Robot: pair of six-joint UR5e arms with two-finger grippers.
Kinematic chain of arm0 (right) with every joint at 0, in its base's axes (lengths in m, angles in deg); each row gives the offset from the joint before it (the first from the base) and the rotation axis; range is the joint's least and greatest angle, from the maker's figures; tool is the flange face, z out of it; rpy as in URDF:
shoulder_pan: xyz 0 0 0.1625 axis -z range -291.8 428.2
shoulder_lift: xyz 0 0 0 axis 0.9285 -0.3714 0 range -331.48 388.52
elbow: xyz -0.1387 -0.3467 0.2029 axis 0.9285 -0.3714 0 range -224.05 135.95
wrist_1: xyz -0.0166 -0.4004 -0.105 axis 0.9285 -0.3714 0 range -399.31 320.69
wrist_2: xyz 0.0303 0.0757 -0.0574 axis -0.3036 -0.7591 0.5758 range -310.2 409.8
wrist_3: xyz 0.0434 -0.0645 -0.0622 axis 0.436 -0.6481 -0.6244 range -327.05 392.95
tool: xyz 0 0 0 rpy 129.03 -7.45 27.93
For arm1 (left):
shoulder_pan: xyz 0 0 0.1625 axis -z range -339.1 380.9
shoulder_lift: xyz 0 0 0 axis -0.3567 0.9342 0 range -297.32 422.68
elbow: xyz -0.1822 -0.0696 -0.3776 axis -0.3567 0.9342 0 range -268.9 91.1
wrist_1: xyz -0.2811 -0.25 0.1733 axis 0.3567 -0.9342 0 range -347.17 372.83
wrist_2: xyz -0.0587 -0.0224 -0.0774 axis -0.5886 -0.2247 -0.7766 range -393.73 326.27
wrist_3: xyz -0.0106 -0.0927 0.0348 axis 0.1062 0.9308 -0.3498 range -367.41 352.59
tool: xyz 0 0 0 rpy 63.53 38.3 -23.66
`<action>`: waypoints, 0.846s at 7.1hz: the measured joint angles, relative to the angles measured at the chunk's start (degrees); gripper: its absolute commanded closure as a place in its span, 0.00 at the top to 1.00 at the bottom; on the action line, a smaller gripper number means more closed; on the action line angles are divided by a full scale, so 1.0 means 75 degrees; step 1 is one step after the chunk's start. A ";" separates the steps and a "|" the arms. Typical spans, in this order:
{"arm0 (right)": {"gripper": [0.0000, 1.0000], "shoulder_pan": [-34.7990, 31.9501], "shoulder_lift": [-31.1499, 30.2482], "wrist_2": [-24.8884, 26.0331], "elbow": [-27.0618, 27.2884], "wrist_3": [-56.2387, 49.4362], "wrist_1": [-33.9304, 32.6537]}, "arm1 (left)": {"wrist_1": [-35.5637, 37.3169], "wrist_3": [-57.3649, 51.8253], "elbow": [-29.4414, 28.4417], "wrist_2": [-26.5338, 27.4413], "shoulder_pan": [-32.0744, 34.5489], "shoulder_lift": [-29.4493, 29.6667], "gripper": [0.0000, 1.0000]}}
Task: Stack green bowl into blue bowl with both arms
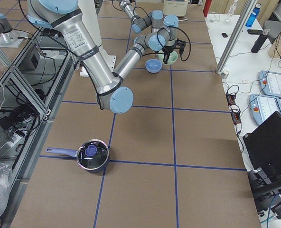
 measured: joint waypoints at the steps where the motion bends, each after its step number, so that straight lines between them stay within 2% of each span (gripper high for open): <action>1: 0.00 0.0382 0.0152 0.0354 -0.0090 0.0320 0.0071 | 0.0009 -0.0606 0.0513 -0.0775 0.0877 -0.0632 0.98; 3: 0.00 0.1041 0.0366 0.0980 -0.0585 0.1018 0.0837 | 0.0015 -0.2382 0.1115 -0.1810 0.2412 -0.2019 0.98; 4: 0.00 0.1254 0.0455 0.1213 -0.0954 0.1240 0.1290 | 0.0018 -0.3231 0.1140 -0.2123 0.3071 -0.2485 0.98; 6: 0.00 0.1510 0.0522 0.1480 -0.1268 0.1351 0.1594 | 0.0064 -0.4982 0.0807 -0.2548 0.4264 -0.3082 0.98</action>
